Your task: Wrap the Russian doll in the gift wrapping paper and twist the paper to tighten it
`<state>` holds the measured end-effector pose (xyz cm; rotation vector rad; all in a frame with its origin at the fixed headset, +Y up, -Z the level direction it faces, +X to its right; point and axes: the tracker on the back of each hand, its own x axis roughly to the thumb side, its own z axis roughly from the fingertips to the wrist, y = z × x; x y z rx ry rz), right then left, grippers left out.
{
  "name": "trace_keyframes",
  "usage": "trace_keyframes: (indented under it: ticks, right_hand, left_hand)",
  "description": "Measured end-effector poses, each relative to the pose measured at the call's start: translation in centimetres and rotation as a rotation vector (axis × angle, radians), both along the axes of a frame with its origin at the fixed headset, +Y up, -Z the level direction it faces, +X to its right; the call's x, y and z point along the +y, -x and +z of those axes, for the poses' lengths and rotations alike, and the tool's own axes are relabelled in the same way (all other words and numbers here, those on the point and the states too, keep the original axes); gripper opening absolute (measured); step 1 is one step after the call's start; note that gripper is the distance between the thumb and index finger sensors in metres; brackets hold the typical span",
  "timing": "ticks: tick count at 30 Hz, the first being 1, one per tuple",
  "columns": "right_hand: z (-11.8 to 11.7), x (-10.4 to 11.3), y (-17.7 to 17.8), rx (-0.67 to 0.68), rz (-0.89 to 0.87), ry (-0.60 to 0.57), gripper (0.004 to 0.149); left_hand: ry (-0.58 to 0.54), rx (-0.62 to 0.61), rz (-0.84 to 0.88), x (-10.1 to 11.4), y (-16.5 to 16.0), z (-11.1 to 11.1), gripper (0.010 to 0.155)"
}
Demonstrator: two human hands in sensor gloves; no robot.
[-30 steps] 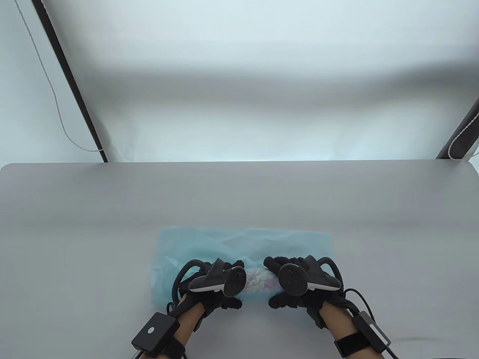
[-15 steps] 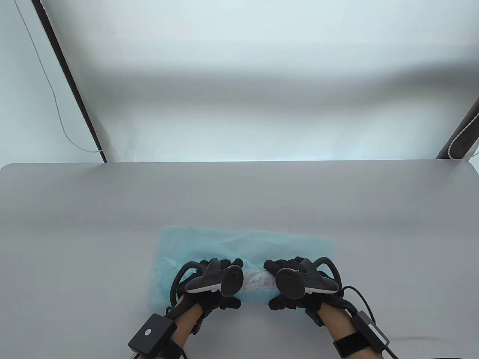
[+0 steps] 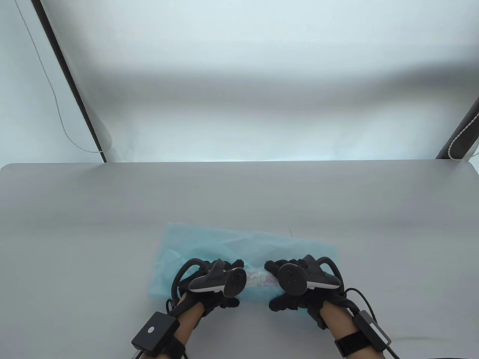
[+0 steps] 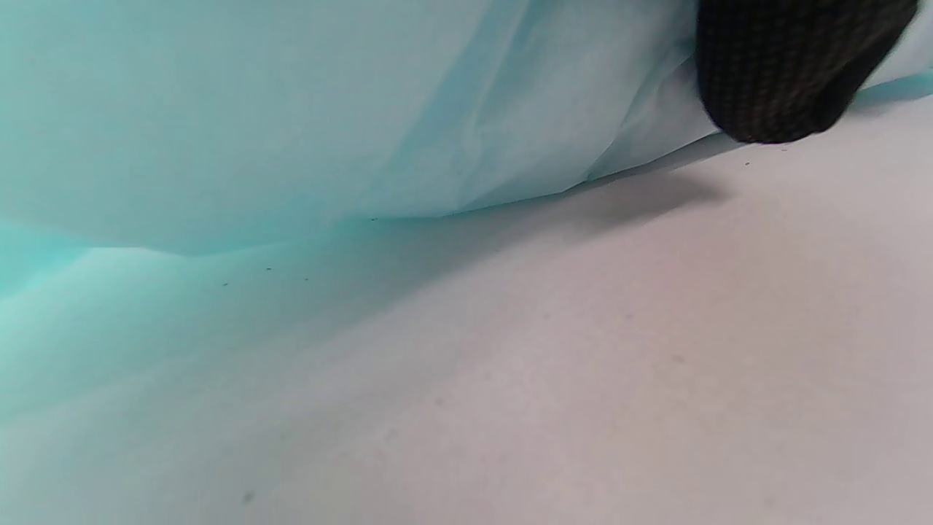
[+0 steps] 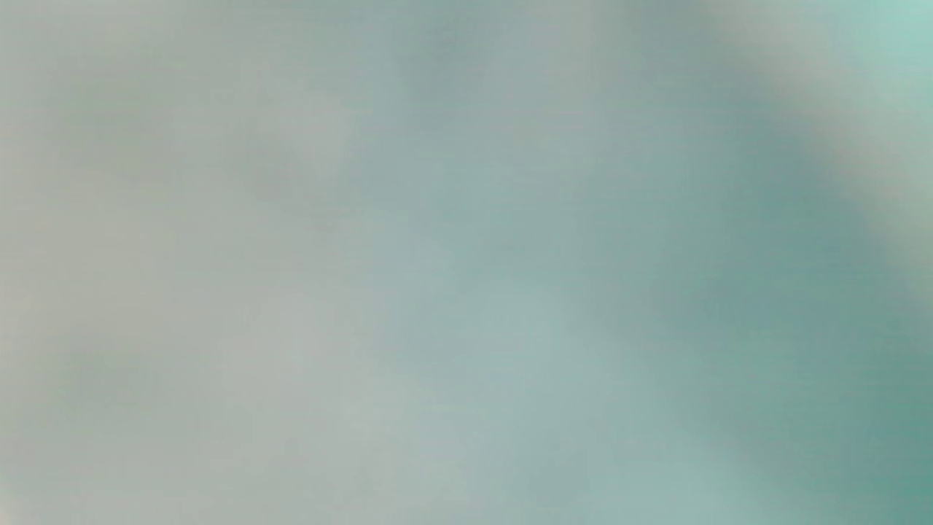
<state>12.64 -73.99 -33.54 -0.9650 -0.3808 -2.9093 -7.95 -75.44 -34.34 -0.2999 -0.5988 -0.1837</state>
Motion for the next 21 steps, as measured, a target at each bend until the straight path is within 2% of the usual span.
trace_keyframes:
  ticks: [4, 6, 9, 14, 17, 21]
  right_hand:
    - [0.4, 0.3, 0.5, 0.022, 0.070, -0.054, 0.109]
    - [0.5, 0.4, 0.7, 0.018, 0.055, -0.064, 0.109]
    - [0.4, 0.6, 0.6, 0.009, 0.016, -0.057, 0.109]
    - [0.0, 0.6, 0.0, -0.031, -0.052, -0.002, 0.105]
    - [-0.4, 0.5, -0.4, -0.061, -0.064, 0.049, 0.103]
    - [-0.8, 0.2, -0.9, -0.095, -0.098, 0.120, 0.102]
  left_hand:
    - [0.108, 0.033, 0.037, 0.0, 0.4, -0.3, 0.105]
    - [0.175, 0.056, 0.067, 0.0, 0.6, -0.4, 0.105]
    - [0.204, 0.065, 0.055, -0.1, 0.7, -0.3, 0.105]
    - [0.088, 0.067, 0.028, -0.2, 0.8, 0.5, 0.109]
    - [0.017, 0.028, 0.028, 0.0, 0.5, 0.7, 0.114]
    - [-0.065, -0.038, 0.011, -0.1, -0.1, 1.1, 0.112]
